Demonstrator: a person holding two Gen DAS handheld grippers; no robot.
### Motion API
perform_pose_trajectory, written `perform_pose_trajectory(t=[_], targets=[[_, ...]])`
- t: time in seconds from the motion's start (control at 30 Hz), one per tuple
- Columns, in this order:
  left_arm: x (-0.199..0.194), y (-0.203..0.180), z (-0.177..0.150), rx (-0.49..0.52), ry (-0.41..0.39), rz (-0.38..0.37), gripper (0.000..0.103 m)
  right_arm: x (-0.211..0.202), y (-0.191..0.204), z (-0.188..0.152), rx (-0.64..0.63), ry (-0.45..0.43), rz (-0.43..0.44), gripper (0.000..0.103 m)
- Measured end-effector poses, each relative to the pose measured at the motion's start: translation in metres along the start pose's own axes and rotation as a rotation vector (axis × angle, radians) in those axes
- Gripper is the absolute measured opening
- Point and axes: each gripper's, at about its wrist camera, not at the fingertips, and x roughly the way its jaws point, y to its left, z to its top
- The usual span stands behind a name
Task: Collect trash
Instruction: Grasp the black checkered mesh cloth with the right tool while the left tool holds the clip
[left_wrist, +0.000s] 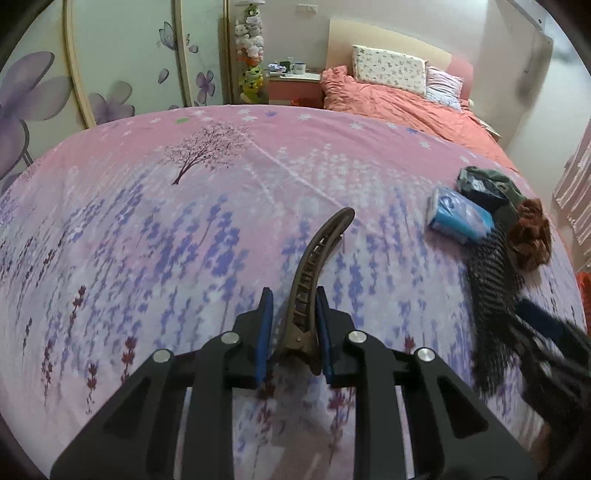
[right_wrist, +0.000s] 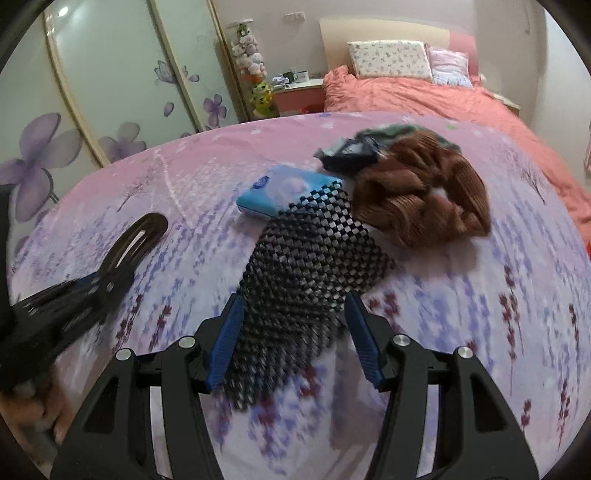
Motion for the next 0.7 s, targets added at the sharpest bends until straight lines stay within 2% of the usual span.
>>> perform_pose_trajectory(t=[0.03,0.07,0.1,0.17,0.3,0.4,0.53,0.63,0.7], targets=[[-0.002,0.000,-0.002,0.002,-0.002,-0.010,0.023,0.001,0.004,0.000,-0.017,0.001,-0.023,0.053],[-0.003,0.000,-0.004,0.003,-0.004,-0.019,0.023,0.000,0.005,-0.001,-0.027,0.000,-0.032,0.033],[-0.004,-0.004,-0.006,0.005,-0.006,-0.027,0.023,-0.003,0.005,-0.002,-0.031,0.004,-0.013,0.017],[-0.006,-0.009,-0.008,0.013,-0.011,-0.054,0.023,-0.010,0.000,-0.010,-0.055,0.006,0.005,0.011],[-0.007,-0.025,-0.016,0.029,-0.010,-0.096,0.023,-0.030,-0.021,-0.026,-0.062,-0.001,-0.026,0.010],[-0.011,-0.040,-0.022,0.038,-0.004,-0.129,0.023,-0.046,-0.054,-0.037,-0.011,-0.008,-0.067,0.010],[-0.012,-0.053,-0.027,0.051,-0.006,-0.121,0.023,-0.063,-0.089,-0.049,0.039,-0.014,-0.125,0.010],[-0.010,-0.057,-0.024,0.044,-0.002,-0.113,0.027,-0.073,-0.115,-0.054,0.069,-0.026,-0.190,0.010],[-0.008,-0.063,-0.023,0.054,0.002,-0.099,0.028,-0.074,-0.126,-0.051,0.099,-0.025,-0.202,0.010]])
